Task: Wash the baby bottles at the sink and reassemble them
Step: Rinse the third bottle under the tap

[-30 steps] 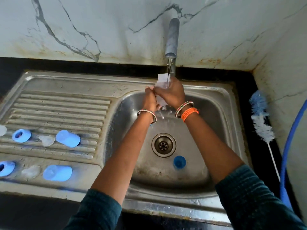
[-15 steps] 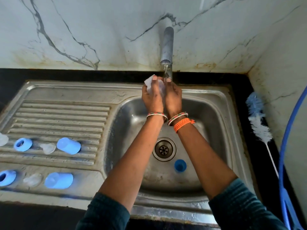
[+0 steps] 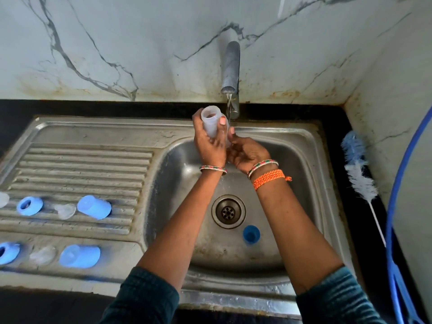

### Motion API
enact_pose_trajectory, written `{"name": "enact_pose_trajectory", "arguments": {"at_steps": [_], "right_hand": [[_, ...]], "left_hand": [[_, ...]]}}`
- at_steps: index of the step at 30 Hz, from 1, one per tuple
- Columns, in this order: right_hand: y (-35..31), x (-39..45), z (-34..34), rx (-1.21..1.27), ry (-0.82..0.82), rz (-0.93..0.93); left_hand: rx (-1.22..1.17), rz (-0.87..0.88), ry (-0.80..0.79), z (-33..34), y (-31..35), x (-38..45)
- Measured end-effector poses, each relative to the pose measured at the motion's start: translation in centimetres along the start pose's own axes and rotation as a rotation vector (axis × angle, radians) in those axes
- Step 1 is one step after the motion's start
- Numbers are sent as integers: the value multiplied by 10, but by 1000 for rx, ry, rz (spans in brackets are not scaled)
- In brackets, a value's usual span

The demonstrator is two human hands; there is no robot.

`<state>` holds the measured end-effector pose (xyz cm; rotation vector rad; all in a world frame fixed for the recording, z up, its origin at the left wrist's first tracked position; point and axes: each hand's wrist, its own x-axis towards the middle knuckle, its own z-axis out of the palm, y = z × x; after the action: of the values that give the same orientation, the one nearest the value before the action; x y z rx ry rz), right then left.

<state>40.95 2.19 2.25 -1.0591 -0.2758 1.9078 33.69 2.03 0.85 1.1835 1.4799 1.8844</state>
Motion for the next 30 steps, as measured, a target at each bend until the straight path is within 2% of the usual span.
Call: {"name": "enact_pose_trajectory", "arguments": {"at_steps": [5,7,10,12,13,17,20,22,26,28,30], "right_hand": [[8,2,-18,-135,81,64],[7,2,-20,-83,115,65],[7,6,-14,-55,199,-55],[10,8,-9,-129,163,-168],[11,8,-9,-219,122,-228],[17,10,-15,-668,-80,-489],[13,13,-19,-822,23,-693],[7,15,-19,-858,87,-744],[5,13,-12,-1138,130,-834],[2,10,-13,-1176,169,-787],[-7,8,-20,-1253,191,-596]], "left_hand": [[-38,5,-108,-4,-7,-9],[-38,-80,-161,-4,-10,-11],[-196,-452,-46,-3,-18,-7],[-452,-736,13,-7,-28,0],[-556,-833,-7,-9,-31,2],[-719,-1051,26,-17,-28,10],[-707,-1176,33,-17,-20,11],[-710,-1230,29,-14,-17,9],[-576,-1245,-78,-6,-17,11],[-528,-1222,-133,-8,-19,13],[-463,-1105,-209,-15,-26,17]]}}
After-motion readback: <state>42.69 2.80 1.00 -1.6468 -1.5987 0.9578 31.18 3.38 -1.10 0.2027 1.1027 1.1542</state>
